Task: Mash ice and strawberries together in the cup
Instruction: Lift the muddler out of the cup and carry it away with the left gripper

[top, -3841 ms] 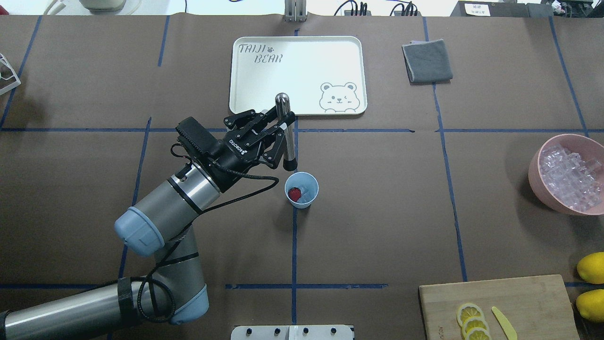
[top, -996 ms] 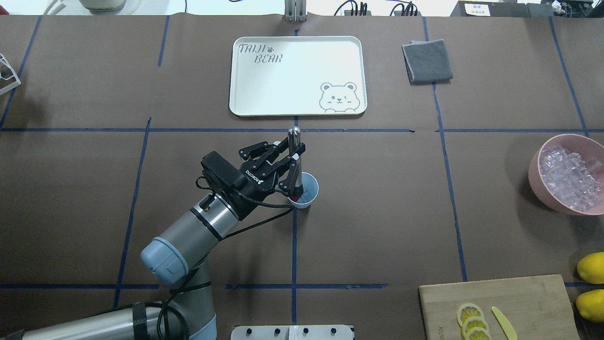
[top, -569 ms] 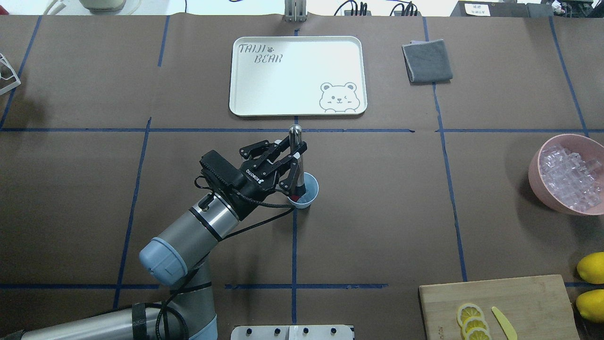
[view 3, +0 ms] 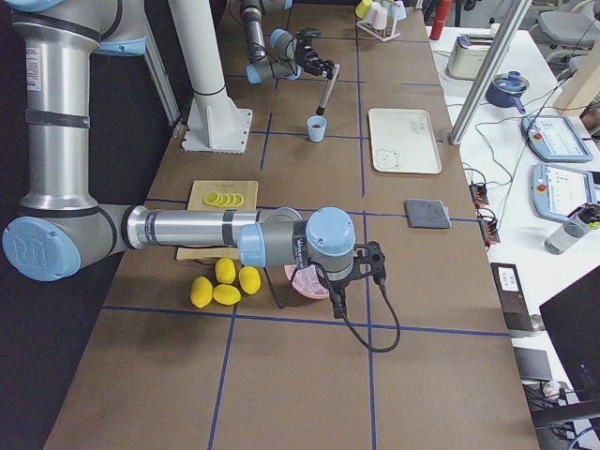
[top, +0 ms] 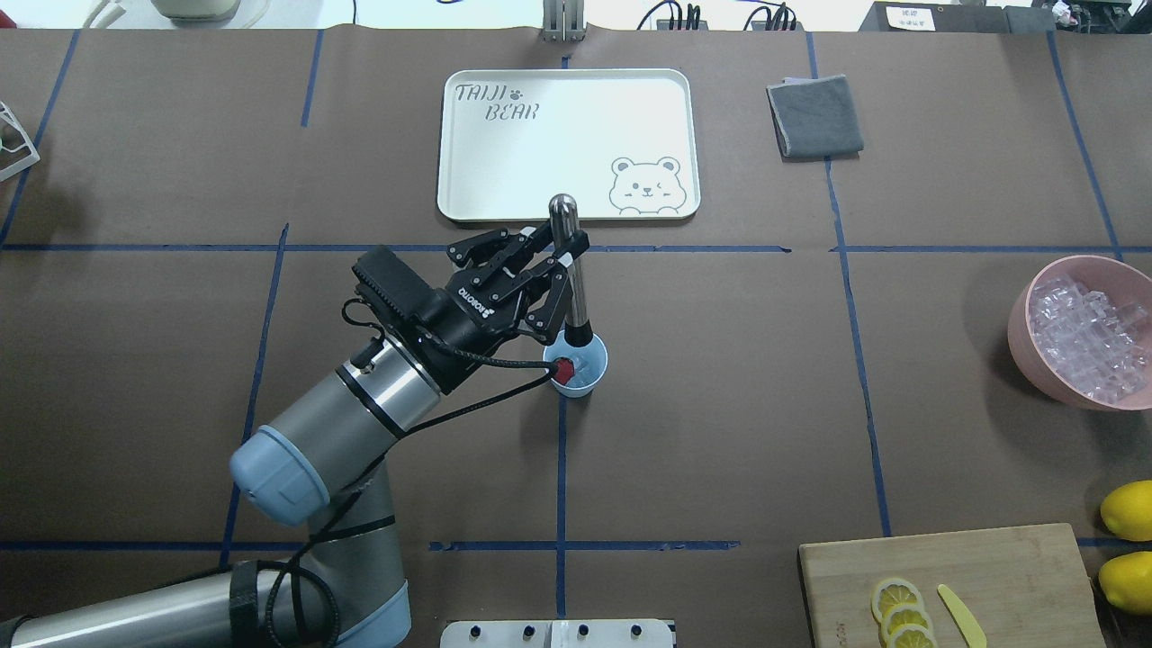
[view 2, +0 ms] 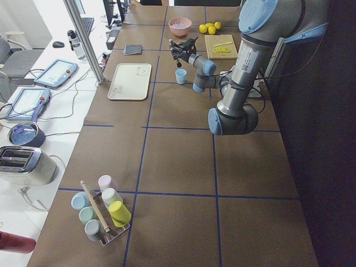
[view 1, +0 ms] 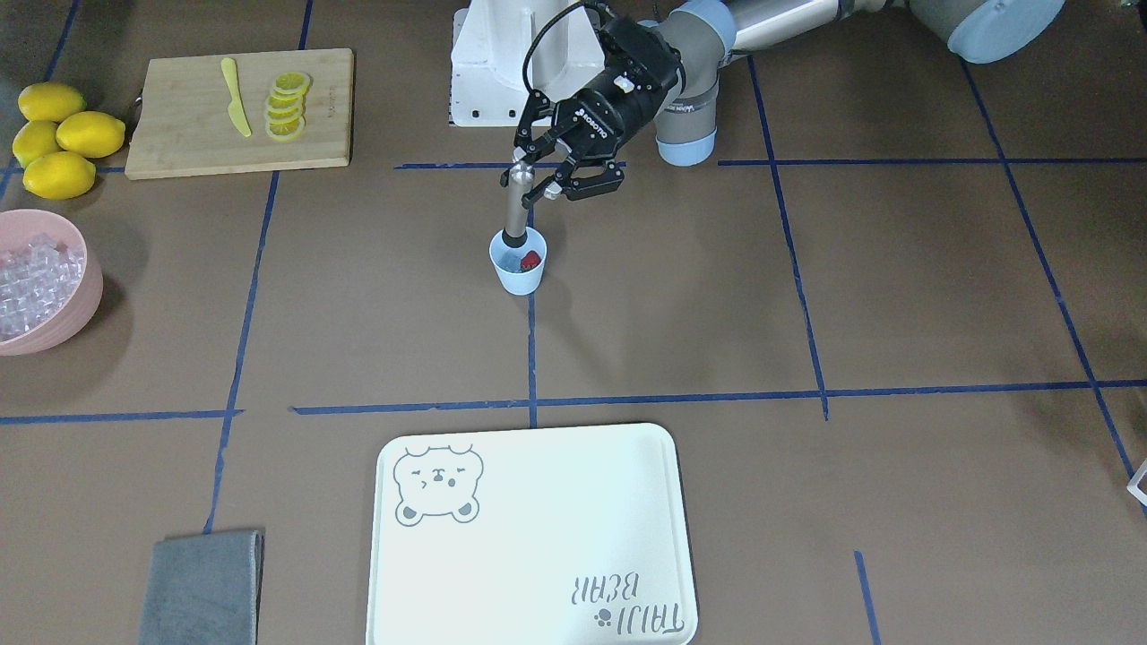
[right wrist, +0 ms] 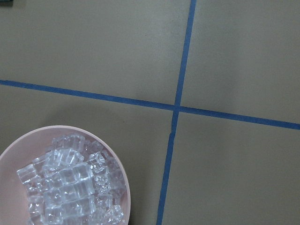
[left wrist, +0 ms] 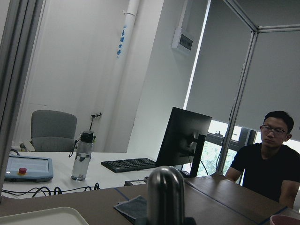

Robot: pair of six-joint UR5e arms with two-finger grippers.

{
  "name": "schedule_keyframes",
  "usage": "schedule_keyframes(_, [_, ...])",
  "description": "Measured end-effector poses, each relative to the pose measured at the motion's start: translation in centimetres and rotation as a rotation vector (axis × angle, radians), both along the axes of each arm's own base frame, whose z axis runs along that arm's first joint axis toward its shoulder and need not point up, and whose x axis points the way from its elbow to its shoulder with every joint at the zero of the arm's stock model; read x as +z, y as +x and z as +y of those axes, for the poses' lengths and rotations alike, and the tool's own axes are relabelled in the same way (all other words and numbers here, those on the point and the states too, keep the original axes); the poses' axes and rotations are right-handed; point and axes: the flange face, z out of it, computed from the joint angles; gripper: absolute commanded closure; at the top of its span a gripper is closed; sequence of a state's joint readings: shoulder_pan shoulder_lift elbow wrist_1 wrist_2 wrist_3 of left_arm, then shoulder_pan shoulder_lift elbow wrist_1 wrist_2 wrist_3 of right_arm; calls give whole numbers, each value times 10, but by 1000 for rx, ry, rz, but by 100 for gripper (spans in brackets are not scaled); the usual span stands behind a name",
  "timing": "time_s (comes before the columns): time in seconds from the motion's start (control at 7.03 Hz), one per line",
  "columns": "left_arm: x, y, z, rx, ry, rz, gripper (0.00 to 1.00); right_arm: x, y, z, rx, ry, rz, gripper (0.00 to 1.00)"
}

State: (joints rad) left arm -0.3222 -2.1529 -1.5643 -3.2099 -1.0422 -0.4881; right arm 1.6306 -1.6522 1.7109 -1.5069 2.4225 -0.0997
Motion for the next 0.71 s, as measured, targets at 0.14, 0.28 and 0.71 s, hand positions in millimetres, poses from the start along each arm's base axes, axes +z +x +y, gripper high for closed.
schedule_keyframes(0.14, [-9, -27, -6, 8, 20, 2, 100, 0, 0, 0, 0, 1, -1, 1])
schedule_keyframes(0.28, [-5, -53, -25, 31, 26, 4, 100, -1, 0, -1, 0, 3, 0, 1])
schedule_keyframes(0.71, [49, -140, -107, 186, -117, -11, 100, -3, 0, -2, 0, 6, -1, 1])
